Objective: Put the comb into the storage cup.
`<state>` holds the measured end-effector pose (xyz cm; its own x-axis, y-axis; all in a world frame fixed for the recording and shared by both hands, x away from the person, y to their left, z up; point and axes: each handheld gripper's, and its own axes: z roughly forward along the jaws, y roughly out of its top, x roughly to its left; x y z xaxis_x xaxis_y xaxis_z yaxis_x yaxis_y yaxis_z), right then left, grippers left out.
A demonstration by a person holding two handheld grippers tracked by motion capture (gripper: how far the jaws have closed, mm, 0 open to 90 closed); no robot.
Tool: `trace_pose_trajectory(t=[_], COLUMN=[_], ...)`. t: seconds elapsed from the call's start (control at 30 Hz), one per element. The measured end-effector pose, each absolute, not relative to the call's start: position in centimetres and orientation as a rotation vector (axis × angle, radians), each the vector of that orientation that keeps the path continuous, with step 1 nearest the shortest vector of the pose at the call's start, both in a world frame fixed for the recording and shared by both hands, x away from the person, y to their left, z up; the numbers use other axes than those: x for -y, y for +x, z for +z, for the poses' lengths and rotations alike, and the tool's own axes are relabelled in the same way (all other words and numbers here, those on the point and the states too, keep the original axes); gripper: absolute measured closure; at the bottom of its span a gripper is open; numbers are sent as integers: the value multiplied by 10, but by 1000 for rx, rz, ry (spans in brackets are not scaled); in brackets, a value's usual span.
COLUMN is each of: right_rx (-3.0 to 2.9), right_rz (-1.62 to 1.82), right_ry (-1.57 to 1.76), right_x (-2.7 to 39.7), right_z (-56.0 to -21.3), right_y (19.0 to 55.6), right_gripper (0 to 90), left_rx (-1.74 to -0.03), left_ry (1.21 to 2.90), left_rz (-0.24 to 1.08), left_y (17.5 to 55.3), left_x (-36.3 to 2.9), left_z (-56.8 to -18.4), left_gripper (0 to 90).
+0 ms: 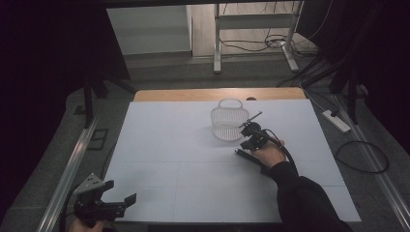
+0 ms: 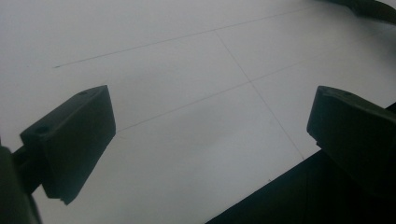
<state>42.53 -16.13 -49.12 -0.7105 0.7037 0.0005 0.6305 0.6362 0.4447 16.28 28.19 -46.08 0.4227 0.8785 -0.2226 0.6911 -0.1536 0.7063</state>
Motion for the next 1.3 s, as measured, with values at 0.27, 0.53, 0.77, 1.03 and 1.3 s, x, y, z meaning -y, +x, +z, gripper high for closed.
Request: trace_pose_trajectory(t=[0.27, 0.53, 0.77, 1.03, 1.3], right_rx=[-2681, -2706, -2743, -2785, -2819], right_rz=[628, 643, 636, 620, 616], right_ry=[1110, 1077, 1033, 986, 967], right_x=[158, 149, 140, 135, 143], right_z=[-498, -499, -500, -501, -498], right_y=[427, 423, 412, 396, 377], right_gripper=[895, 895, 895, 895, 895], left_rx=[-1331, -1329, -1329, -1328, -1329], left_ry=[1914, 1915, 1913, 1911, 1910], left_rz=[307, 307, 307, 307, 303], left_y=[163, 163, 163, 163, 163], left_x=[-281, -281, -282, -282, -282], left_z=[-461, -461, -461, -461, -461], left_gripper=[20, 21, 21, 21, 21])
